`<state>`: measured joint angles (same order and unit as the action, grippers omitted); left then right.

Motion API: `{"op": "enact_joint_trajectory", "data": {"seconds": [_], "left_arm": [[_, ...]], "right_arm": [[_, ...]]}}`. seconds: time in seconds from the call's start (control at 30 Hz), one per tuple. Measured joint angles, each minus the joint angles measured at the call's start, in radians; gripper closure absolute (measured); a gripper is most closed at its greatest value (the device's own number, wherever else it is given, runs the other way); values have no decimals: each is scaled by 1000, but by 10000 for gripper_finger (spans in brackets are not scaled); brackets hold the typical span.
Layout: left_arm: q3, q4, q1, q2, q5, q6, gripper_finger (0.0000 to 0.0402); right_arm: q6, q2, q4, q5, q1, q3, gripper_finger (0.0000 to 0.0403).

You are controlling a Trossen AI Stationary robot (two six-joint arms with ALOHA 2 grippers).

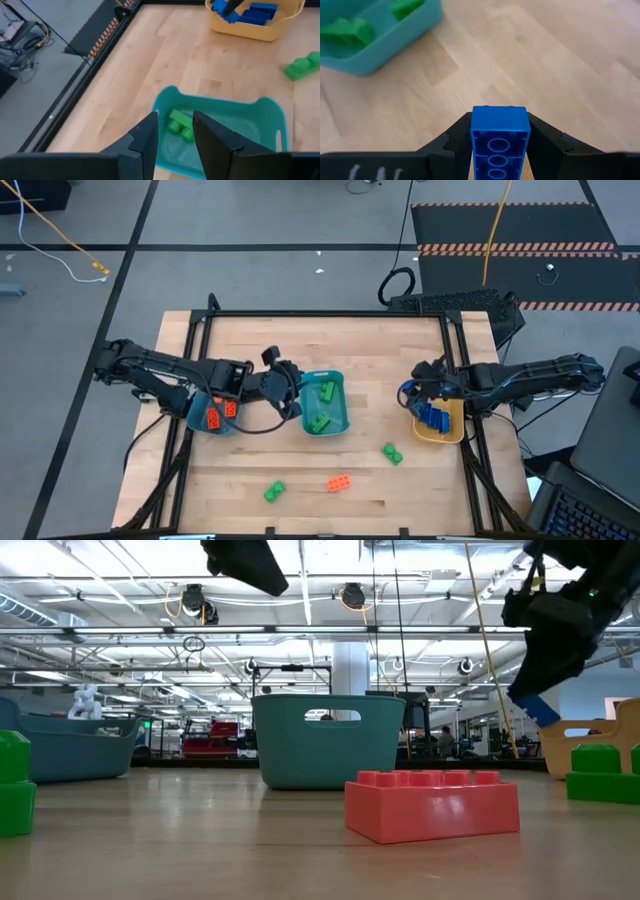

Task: Sort & place blocks by color
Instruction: Put the blue game piece into the yellow bin

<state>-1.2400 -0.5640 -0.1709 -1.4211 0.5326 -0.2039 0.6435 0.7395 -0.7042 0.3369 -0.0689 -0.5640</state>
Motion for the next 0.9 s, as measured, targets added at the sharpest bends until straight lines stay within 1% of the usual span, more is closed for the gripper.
{"op": "enact_joint_trajectory", "data": {"seconds": [0.13,0.23,0.33,0.47,0.53,0.7,0.9], "left_arm": [[2,15,8,-10,2,0,277],[16,14,9,-12,1,1,277],[54,51,9,-13,2,12,277],[110,84,11,-17,1,16,277],[138,114,15,-16,2,17,277],[172,141,33,-16,27,40,277],[174,147,46,-16,29,53,277]], "right_arm": [[43,0,-71,22,0,-54,267],[92,0,-185,25,0,-128,267],[167,0,-291,-16,0,-178,267],[260,7,-360,-152,0,-170,267],[299,21,-402,-201,-3,-159,267],[325,70,-521,-207,-5,-155,267],[334,146,-594,-189,-5,-154,267]]}}
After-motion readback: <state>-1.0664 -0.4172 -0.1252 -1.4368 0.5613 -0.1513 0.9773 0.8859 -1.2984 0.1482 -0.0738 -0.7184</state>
